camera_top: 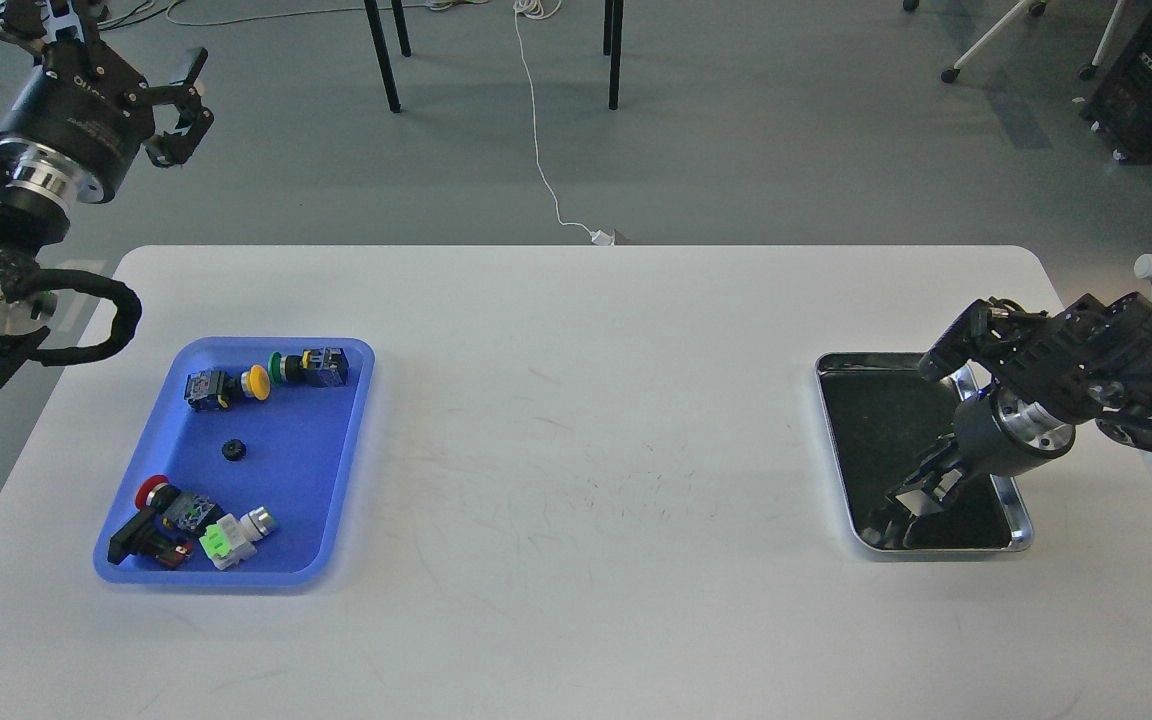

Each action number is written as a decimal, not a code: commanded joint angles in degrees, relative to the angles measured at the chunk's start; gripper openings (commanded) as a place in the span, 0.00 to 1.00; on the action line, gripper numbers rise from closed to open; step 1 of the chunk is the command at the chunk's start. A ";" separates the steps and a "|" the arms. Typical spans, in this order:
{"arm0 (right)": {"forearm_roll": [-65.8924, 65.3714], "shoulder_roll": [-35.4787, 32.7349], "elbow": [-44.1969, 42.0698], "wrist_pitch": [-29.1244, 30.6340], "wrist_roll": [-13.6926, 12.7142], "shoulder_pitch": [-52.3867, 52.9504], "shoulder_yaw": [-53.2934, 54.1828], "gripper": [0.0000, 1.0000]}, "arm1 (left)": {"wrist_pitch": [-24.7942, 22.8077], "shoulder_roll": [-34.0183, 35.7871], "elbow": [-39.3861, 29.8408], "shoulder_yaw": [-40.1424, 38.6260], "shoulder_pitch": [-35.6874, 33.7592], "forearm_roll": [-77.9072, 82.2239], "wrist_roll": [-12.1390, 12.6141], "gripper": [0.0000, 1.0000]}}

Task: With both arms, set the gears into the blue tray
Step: 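Grasp another small black part in the silver tray with the right gripper, then carry the black part to the table center and release it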

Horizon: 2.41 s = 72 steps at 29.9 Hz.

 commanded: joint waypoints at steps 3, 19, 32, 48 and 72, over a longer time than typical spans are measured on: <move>0.00 1.14 -1.50 -0.43 0.01 -1.97 0.10 0.52 | 0.00 -0.04 -0.06 0.24 0.15 0.04 0.00 0.98; -0.18 1.06 -2.29 -0.60 0.01 -1.45 0.10 0.20 | 0.09 0.31 -0.06 0.50 0.06 0.22 0.00 0.98; 0.61 3.07 2.36 -3.32 0.01 8.74 5.20 0.16 | 0.09 0.58 -0.06 0.59 0.06 0.30 0.00 0.98; 18.89 31.36 -5.61 -7.63 0.01 2.69 6.52 0.18 | 0.17 0.49 -0.06 0.77 0.15 0.48 0.00 0.98; 26.63 32.79 -14.68 -9.48 0.01 -4.35 6.51 0.40 | 0.09 0.75 -0.06 0.77 0.15 0.83 0.00 0.98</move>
